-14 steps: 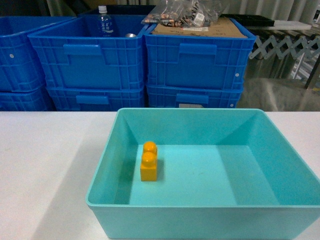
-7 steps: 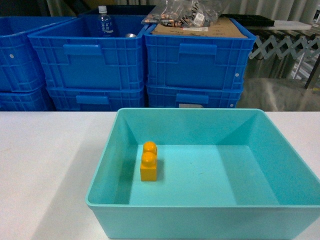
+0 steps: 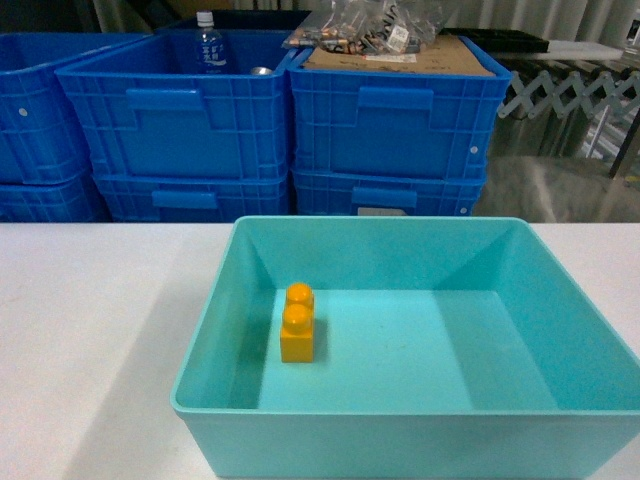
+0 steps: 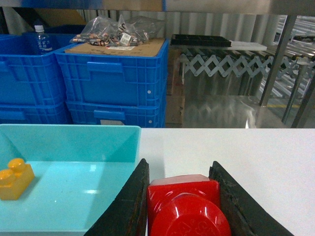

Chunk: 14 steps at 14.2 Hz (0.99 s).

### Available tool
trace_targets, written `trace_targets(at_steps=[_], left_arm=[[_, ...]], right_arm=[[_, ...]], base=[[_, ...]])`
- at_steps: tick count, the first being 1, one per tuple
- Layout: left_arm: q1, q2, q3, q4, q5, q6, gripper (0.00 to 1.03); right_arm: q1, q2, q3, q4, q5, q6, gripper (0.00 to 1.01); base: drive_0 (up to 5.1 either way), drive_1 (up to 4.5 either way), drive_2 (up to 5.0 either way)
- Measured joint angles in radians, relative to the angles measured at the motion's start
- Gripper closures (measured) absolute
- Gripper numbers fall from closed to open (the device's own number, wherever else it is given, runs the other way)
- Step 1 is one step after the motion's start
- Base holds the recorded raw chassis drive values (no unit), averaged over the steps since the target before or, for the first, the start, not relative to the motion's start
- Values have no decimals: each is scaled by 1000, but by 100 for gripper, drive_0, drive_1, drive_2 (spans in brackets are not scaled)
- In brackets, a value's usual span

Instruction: Pick red block from blue box to shelf

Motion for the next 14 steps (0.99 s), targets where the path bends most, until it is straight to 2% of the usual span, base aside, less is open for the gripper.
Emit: trace_targets(at_steps=[2, 4, 10, 14], left_arm=[[0, 0, 0, 0, 0, 0, 5], [0, 0, 0, 0, 0, 0, 5], [0, 0, 0, 0, 0, 0, 5], [1, 0, 0, 0, -1, 0, 5]], right_arm=[[0, -23, 0, -24, 0, 0, 72], [0, -195, 0, -215, -4, 0, 72], [0, -196, 0, -207, -4, 0, 72], [5, -196, 0, -206, -4, 0, 72]], base=[[0, 0, 0], [0, 0, 0], [-11, -11, -11], [-187, -187, -187]])
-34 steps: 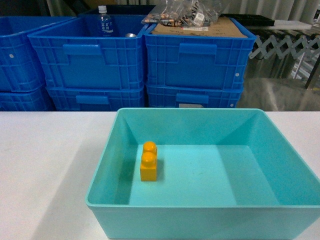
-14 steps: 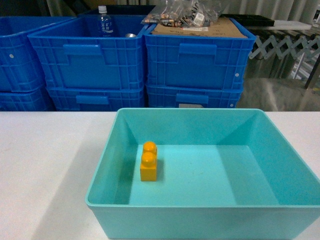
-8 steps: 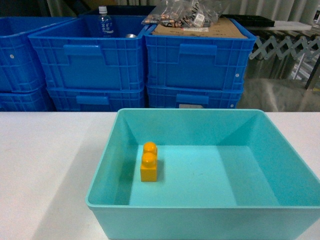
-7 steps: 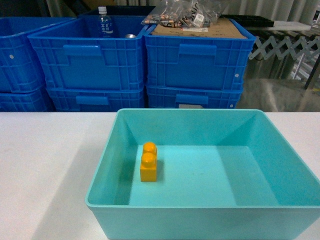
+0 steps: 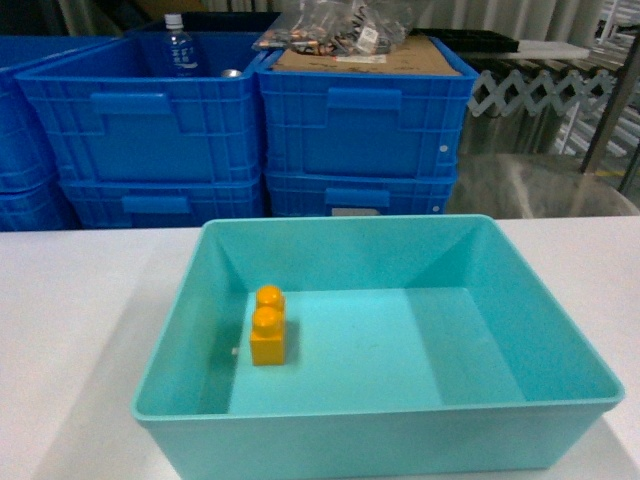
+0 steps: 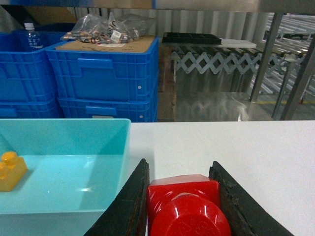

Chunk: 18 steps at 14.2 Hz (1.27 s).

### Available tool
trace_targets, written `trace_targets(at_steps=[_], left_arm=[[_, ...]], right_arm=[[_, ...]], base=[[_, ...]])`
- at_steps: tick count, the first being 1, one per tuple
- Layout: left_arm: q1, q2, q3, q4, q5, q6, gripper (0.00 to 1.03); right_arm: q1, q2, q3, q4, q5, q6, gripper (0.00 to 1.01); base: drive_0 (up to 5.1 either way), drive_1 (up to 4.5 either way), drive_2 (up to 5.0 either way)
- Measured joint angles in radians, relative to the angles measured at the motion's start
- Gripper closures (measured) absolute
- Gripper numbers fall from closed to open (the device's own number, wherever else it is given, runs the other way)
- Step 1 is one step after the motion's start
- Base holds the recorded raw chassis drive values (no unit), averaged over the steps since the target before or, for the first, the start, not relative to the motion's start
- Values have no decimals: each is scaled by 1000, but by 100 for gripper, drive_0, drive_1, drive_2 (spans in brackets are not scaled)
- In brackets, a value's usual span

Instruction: Pick red block from blue box to shelf

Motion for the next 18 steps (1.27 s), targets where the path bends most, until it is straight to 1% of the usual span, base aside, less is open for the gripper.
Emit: trace_targets(at_steps=[18], left_arm=[[-1, 0, 0, 0, 1, 0, 5]], right_arm=[[0, 0, 0, 0, 0, 0, 72]], base=[[-152, -152, -152]])
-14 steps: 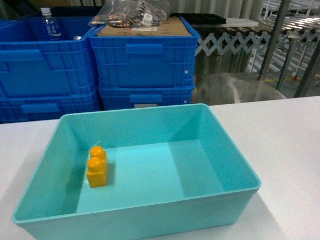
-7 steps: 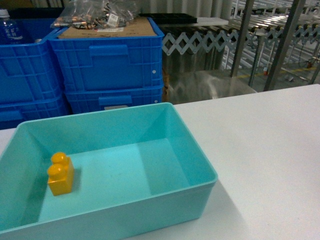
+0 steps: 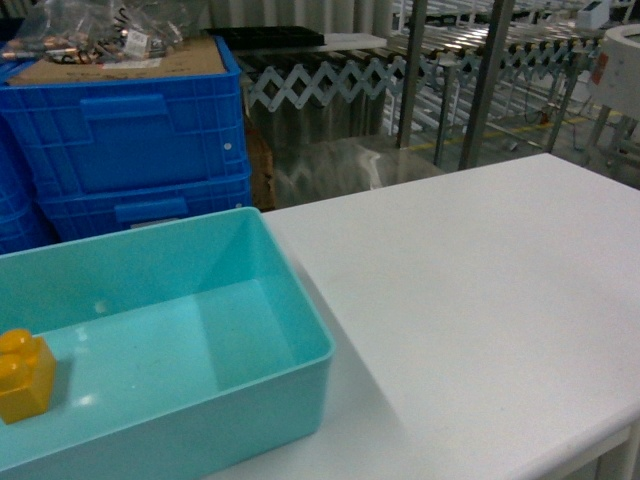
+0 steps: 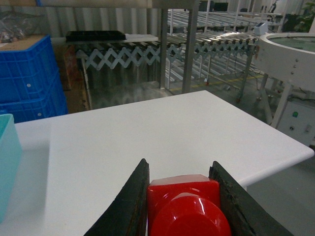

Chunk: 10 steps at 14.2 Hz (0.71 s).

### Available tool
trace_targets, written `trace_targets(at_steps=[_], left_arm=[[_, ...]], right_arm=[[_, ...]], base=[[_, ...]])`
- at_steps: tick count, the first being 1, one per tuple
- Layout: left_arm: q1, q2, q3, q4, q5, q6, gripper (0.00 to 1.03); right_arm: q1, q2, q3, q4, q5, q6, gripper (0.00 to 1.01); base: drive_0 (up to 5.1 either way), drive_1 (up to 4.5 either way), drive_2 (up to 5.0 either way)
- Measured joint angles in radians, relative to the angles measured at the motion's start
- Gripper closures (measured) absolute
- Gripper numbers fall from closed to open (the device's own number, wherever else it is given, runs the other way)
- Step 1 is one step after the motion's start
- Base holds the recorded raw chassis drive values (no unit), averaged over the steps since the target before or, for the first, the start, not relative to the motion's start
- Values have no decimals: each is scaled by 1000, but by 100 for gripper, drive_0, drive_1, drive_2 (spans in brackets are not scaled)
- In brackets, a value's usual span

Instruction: Pick red block from blue box to shelf

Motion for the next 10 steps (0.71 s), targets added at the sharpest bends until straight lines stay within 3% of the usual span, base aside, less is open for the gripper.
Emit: trace_targets(at_steps=[10], left_arm=[[0, 0, 0, 0, 0, 0, 5]], right_arm=[[0, 0, 0, 0, 0, 0, 72]], base=[[-151, -151, -151]])
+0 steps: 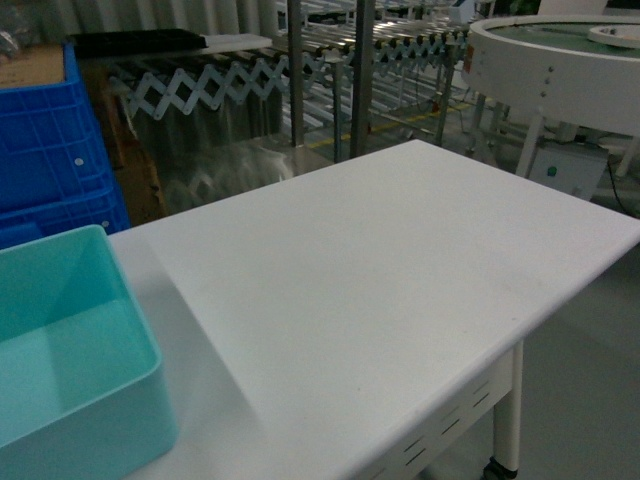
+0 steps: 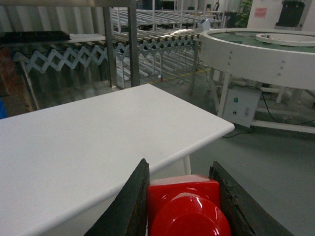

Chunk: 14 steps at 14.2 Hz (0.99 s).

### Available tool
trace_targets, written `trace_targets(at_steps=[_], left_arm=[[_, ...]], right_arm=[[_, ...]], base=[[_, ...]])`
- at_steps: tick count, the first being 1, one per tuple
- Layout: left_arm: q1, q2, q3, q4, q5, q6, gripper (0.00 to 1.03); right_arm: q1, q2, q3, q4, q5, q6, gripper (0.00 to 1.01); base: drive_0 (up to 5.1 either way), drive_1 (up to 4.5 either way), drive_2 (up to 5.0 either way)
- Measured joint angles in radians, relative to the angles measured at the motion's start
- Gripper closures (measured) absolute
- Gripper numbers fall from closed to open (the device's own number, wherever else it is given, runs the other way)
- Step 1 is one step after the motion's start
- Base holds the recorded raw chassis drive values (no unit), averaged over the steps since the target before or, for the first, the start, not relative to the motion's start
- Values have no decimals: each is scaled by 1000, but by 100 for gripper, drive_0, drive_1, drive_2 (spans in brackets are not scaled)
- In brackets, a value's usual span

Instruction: Pick red block from blue box to shelf

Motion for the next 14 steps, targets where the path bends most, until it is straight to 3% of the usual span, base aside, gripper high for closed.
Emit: trace_targets(at_steps=[14], left_arm=[[0, 0, 0, 0, 0, 0, 5]], right_arm=[[0, 0, 0, 0, 0, 0, 72]], base=[[-148, -148, -148]])
